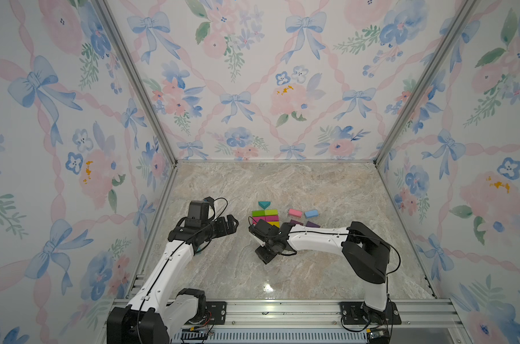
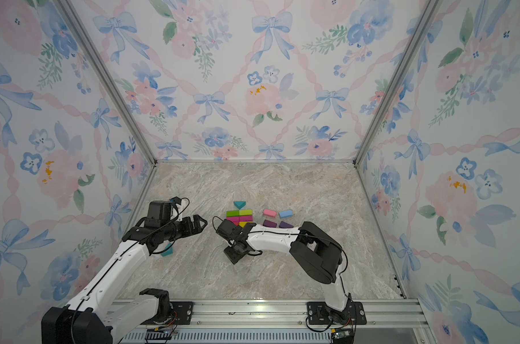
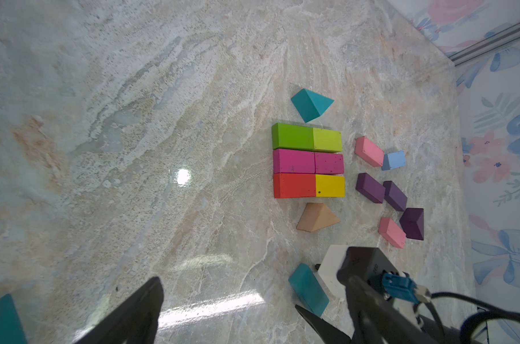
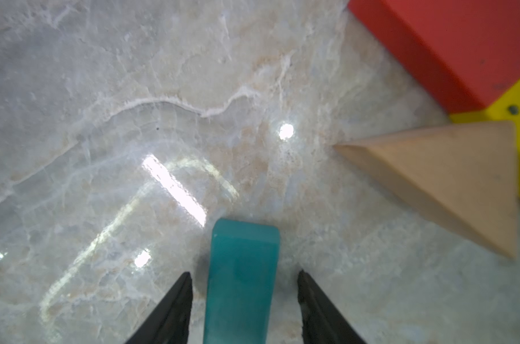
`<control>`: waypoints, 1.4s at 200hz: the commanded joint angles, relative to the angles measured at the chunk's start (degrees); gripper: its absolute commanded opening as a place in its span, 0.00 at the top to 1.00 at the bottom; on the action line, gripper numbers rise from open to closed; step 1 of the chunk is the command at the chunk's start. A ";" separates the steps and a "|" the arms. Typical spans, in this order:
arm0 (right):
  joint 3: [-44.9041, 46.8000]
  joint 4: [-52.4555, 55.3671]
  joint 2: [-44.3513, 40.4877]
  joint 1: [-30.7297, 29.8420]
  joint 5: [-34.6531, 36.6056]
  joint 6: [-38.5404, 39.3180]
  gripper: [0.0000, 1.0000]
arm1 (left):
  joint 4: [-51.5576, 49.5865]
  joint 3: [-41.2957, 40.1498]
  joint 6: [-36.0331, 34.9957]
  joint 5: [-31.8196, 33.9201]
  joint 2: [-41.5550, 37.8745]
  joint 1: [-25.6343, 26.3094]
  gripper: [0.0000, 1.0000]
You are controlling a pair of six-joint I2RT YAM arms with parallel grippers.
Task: Assemble a piece of candy with building blocks
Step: Pick up the building block from the center of the board, then place the building block at the center of the board.
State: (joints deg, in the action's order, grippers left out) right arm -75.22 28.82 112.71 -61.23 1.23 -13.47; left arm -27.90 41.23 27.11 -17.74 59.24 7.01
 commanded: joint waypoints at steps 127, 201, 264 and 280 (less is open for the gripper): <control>9.36 13.02 -19.58 9.45 -0.30 12.97 1.00 | 2.46 1.87 -3.38 -6.96 -0.25 -0.69 0.02; 14.14 16.46 -28.45 21.32 -2.09 20.85 1.00 | 4.70 3.32 -2.20 -4.23 1.33 7.83 0.02; 11.92 15.77 -22.47 23.22 -2.78 23.42 1.00 | 7.50 3.35 -0.69 -2.44 2.83 14.40 0.02; 11.99 15.03 -21.75 23.09 -2.93 23.32 1.00 | 8.24 2.89 -0.48 -2.14 3.16 15.46 0.02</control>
State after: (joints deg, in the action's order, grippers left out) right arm -61.56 43.33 89.41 -38.02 -1.10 8.78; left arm -21.63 43.70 25.82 -21.26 61.76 21.17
